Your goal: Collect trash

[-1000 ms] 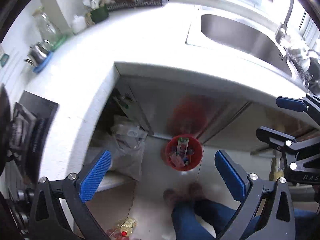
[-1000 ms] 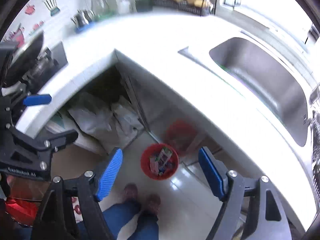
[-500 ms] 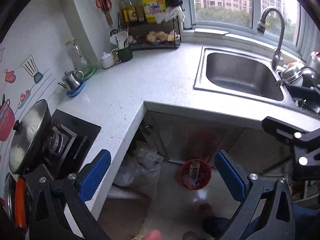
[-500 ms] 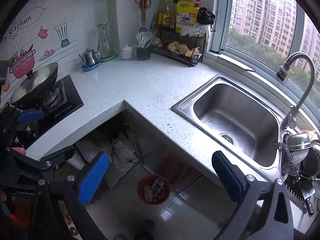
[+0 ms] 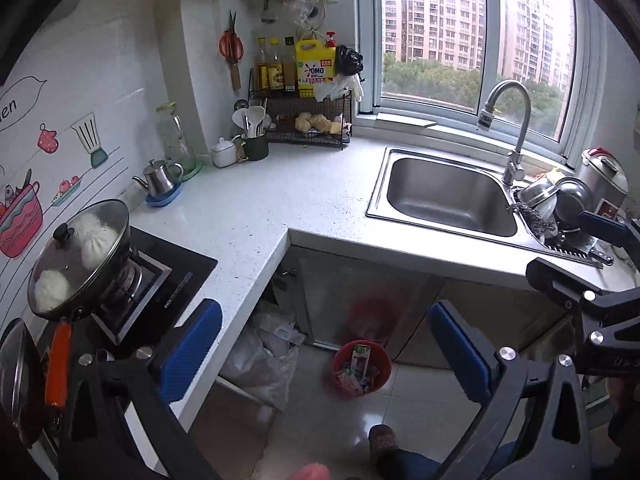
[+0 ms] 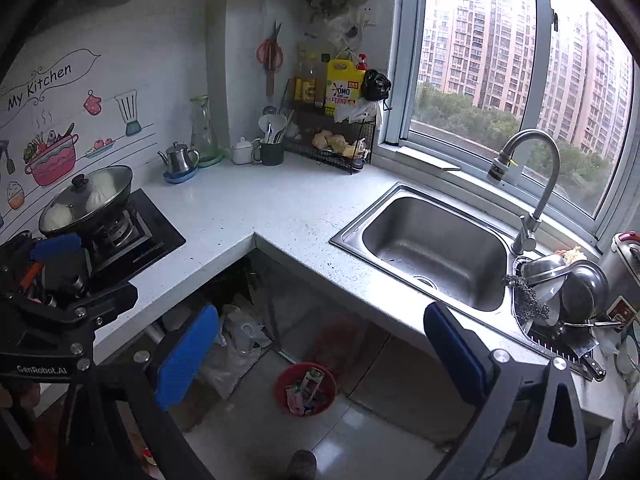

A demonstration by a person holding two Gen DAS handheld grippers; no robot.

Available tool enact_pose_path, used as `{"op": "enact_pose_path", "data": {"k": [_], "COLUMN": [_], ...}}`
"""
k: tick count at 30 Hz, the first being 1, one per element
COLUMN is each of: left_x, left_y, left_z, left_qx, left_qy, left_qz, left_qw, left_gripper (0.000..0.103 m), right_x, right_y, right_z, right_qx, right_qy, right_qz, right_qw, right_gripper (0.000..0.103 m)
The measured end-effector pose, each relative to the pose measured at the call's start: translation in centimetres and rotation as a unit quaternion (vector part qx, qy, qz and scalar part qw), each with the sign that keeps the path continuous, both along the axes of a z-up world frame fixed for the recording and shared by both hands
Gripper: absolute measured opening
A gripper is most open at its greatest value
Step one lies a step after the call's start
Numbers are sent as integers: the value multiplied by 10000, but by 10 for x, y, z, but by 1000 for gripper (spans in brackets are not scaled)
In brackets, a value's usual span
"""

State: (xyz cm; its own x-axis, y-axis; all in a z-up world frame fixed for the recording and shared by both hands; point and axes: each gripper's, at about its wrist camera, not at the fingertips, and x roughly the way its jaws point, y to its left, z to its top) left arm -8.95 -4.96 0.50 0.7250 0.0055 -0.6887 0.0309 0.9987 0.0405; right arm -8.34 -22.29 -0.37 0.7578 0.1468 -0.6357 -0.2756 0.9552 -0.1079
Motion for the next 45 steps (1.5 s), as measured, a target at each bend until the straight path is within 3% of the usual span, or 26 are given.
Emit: {"op": "enact_pose_path", "data": {"k": [17,45], "left_x": [-37,-63], "left_y": [3,17], "left_z": [28,28], "left_qx": [-50,-221], "left_qy": [-426,-392], "left_qz": [64,-42], "left_qw": [9991,9990], "left_gripper": [103,103], "right_x": [-33,-53], "right_y": [1,16], "right_z": [16,13], "right_qx": [305,359], "right_qy": [-355,-249], "right_qz": [-141,-103], "right_qw": [9988,9990], "right_gripper": [102,102]}}
